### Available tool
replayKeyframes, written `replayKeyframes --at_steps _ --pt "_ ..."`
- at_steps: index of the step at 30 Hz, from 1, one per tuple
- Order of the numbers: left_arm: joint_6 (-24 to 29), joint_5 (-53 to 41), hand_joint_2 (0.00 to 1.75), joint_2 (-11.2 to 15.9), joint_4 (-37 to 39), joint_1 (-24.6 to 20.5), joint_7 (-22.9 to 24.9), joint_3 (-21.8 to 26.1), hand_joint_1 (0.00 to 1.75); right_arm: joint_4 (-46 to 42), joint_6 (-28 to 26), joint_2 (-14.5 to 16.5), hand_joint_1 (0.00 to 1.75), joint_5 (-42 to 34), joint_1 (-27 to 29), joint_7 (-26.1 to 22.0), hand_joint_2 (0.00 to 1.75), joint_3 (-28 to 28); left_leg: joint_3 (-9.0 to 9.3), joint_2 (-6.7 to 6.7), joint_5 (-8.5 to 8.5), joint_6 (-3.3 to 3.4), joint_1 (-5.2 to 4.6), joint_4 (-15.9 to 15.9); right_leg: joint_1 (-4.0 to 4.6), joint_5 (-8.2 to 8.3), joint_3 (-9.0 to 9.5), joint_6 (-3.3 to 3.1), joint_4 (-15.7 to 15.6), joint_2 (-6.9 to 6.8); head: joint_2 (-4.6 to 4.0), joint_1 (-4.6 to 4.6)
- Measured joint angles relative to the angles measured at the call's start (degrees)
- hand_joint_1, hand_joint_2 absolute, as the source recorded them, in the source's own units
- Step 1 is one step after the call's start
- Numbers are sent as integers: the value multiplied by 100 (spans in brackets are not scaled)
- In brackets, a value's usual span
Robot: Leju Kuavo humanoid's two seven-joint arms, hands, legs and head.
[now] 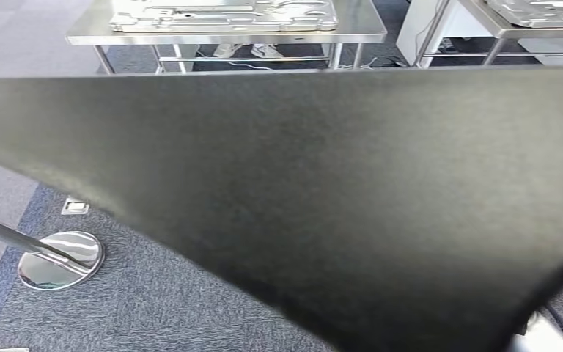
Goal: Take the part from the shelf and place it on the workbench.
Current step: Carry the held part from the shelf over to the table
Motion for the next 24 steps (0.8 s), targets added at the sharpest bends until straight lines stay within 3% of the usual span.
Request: replayKeyframes --at_steps 2,4,5,6,7,8,10,11,14,21,24 --pt "-40 -36 0 0 0 0 -10 3 0 -1 4 -3 175 -15 -10 2 175 -3 29 -81 13 74 32 -41 -11 -195 -98 29 277 248 0 3" --pt "-73 -60 0 0 0 -29 -28 4 0 8 11 -9 175 -25 -3 4 175 -2 37 -154 6 127 39 -49 -13 -515 -478 22 990 528 0 6" --pt "-82 -66 0 0 0 -40 -37 7 0 17 14 -11 175 -28 5 7 175 0 43 -197 -2 142 33 -49 -11 -612 -697 20 1342 579 0 7" --pt "-87 -67 0 -1 0 -47 -44 10 0 25 16 -11 175 -28 10 10 175 3 55 -235 -12 151 26 -48 -9 -609 -855 18 1549 599 0 7" --pt "-92 -66 0 -3 0 -49 -53 19 0 31 16 -11 175 -29 14 14 175 4 76 -270 -25 153 21 -47 -7 -472 -906 14 1518 605 0 7" --pt "-97 -61 0 -6 0 -49 -62 31 0 33 15 -11 175 -30 15 16 175 4 104 -298 -41 150 18 -46 -5 -255 -856 7 1291 608 0 7" --pt "-123 -36 0 -19 0 -54 -91 69 0 34 11 -11 175 -31 7 19 175 4 153 -342 -83 116 7 -36 6 203 -609 -29 566 636 0 6" --pt "-147 -13 0 -26 0 -60 -115 94 0 34 8 -11 175 -32 3 19 175 4 160 -358 -99 94 1 -29 14 309 -521 -47 318 650 0 6" --pt "-251 77 0 -37 0 -70 -213 176 0 30 -4 -11 175 -42 5 18 175 4 158 -381 -129 91 -9 -20 24 347 -447 -62 90 669 0 5" --pt "-332 165 0 -46 0 -72 -307 354 0 21 -8 -11 175 -52 8 14 175 4 226 -381 -125 85 -6 -86 35 316 -412 -111 85 668 0 4" --pt "-333 165 0 -48 0 -73 -308 397 0 20 -8 -11 175 -54 8 13 175 4 228 -381 -132 49 -1 -90 40 307 -410 -123 88 668 0 4"
